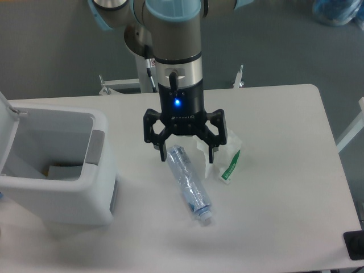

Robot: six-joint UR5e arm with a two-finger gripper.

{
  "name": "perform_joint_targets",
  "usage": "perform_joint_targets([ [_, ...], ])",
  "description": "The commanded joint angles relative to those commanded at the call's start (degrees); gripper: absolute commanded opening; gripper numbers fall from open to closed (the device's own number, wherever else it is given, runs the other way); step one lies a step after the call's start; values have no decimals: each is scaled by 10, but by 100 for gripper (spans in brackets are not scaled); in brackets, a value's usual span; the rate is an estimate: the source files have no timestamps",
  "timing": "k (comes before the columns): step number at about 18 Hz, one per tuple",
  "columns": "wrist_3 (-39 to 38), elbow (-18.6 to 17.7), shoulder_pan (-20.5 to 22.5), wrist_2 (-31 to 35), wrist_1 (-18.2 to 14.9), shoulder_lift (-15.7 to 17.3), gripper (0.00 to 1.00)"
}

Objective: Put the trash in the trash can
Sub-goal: 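Lower the open gripper over the clear plastic bottle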

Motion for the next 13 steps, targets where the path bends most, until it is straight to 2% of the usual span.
perform_joint_targets([
  [2, 3, -1, 0, 14, 2, -2, 100],
  [5, 18, 6, -2, 68, 3, -18, 100],
  [8, 16, 4, -3, 78, 11, -32, 100],
  [13, 0, -8, -2, 89, 48, -71, 100],
])
